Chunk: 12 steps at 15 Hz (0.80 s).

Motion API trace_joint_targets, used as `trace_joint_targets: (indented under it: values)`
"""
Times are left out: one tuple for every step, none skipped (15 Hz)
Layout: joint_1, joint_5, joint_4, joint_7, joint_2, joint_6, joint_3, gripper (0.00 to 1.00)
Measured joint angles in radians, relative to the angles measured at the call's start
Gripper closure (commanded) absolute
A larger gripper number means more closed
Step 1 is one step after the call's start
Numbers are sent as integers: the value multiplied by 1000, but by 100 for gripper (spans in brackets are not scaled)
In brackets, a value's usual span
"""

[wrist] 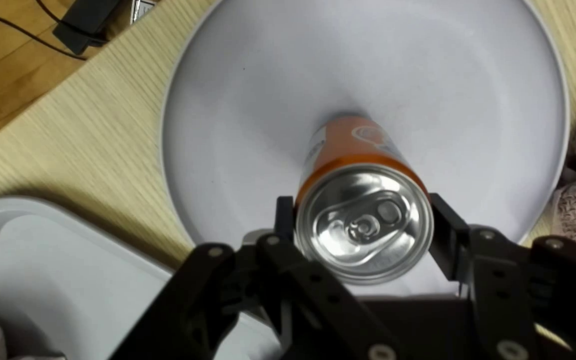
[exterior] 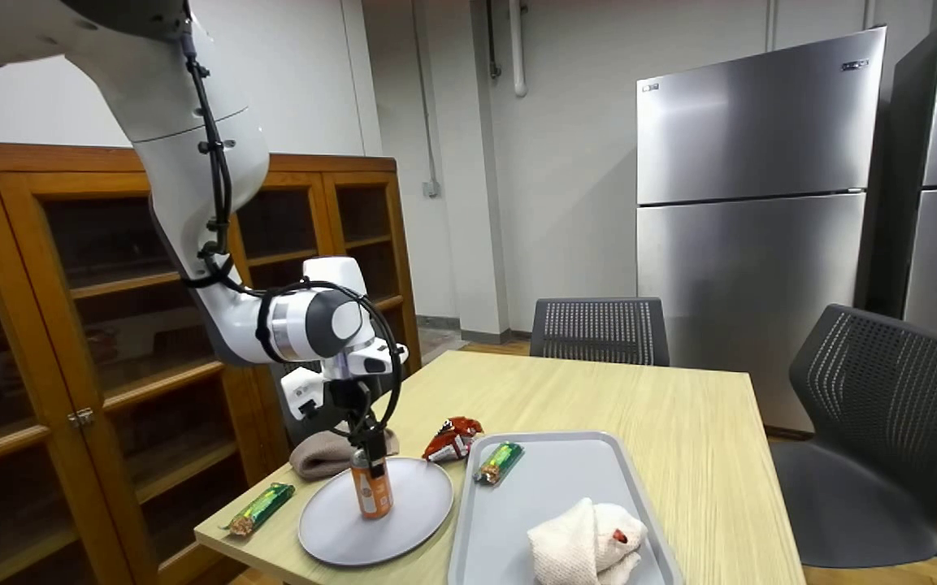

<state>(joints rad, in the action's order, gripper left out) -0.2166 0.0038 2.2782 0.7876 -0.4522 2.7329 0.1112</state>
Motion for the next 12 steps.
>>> trace_joint_targets:
  values:
    - [-1,0,-2,0,-4,0,3,61]
    - [-1,0,-4,0,-7,0,5,61]
    - [-2,0,-5,0,-10,0,7,61]
    - [-2,0,-5,0,-11,1,7,61]
    - [-2,0,-5,0,-11,1,7,61]
    - [-3,0,-5,0,-11,1,7,61]
    - [-5,0,-5,0,-11,1,7,61]
    - [-6,0,-4,-1,-11,1,6,61]
    - [-8,0,-2,-1,-11,1,5,61]
    - [-10,0,0,-3,-11,1,4,61]
    - [-13,0,2,-4,-11,1,4,61]
    - [-17,0,6,-5,-9,1,4,61]
